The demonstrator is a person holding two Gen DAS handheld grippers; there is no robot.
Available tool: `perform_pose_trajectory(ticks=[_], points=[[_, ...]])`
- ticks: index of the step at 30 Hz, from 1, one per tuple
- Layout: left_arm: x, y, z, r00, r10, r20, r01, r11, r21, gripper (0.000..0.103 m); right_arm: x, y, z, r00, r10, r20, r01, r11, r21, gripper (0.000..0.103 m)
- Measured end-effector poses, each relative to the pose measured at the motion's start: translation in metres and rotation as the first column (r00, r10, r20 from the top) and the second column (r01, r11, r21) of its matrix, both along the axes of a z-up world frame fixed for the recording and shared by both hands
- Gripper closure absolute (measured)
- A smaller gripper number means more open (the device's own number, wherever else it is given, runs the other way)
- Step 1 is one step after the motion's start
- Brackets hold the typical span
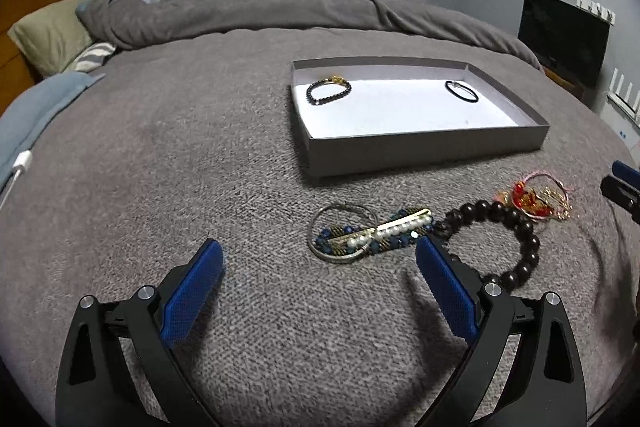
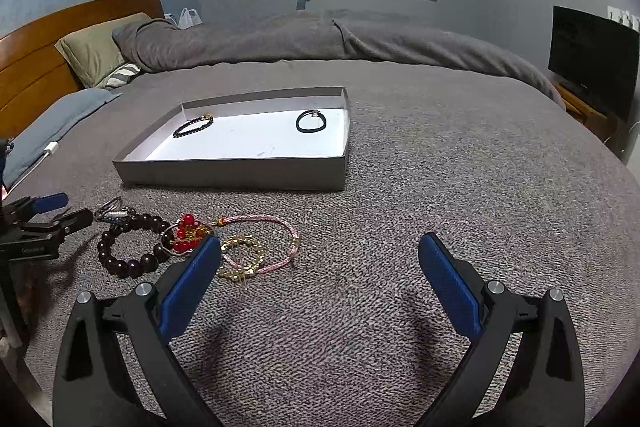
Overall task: Organize jewelry
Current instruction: 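Move both open tools back over the jewelry pile, then grasp the silver bangle with the left tool while the right tool grasps the pink cord bracelet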
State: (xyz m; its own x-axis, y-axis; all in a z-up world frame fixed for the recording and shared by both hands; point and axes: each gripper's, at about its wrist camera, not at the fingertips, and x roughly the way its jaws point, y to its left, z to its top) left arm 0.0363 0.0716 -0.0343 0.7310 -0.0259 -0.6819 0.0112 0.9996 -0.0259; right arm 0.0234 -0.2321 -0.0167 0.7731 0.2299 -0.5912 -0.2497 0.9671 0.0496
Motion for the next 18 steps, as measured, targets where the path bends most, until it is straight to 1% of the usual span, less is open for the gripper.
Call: perform_pose_trajectory(ticks=[4, 5, 7, 9, 11, 13, 18], points=[[0.019, 0.005, -0.002, 0.999, 0.008, -0.038, -0.01, 0.998, -0.059, 0.009, 0.001, 0.002, -0.001, 1.0, 0.004, -0.002, -0.004, 1.0, 0.001, 0.006], [0.023, 0.004, -0.002, 0.999, 0.008, -0.043, -0.011, 0.998, -0.066, 0.01, 0.002, 0.003, -0.002, 1.0, 0.005, -0.004, -0.005, 1.0, -0.001, 0.006], [0.028, -0.001, -0.002, 0.999, 0.007, -0.044, -0.009, 0.999, -0.048, 0.014, 0.004, 0.004, -0.003, 1.0, 0.005, -0.008, -0.005, 1.0, -0.005, 0.006], [0.031, -0.006, -0.005, 0.999, -0.015, -0.052, 0.014, 0.999, -0.032, 0.03, 0.005, 0.006, -0.005, 1.0, 0.009, -0.013, -0.009, 1.0, -0.008, 0.006], [0.034, -0.01, -0.011, 0.997, -0.035, -0.075, 0.034, 0.999, -0.013, 0.036, 0.006, 0.008, -0.007, 1.0, 0.012, -0.015, -0.012, 1.0, -0.013, 0.006], [0.035, -0.01, -0.012, 0.996, -0.043, -0.079, 0.042, 0.999, -0.023, 0.038, 0.006, 0.01, -0.008, 1.0, 0.016, -0.017, -0.016, 1.0, -0.015, 0.006], [0.037, -0.001, -0.018, 0.992, -0.069, -0.107, 0.058, 0.993, -0.107, 0.04, 0.006, 0.012, -0.009, 0.999, 0.026, -0.022, -0.026, 1.0, -0.017, 0.006]])
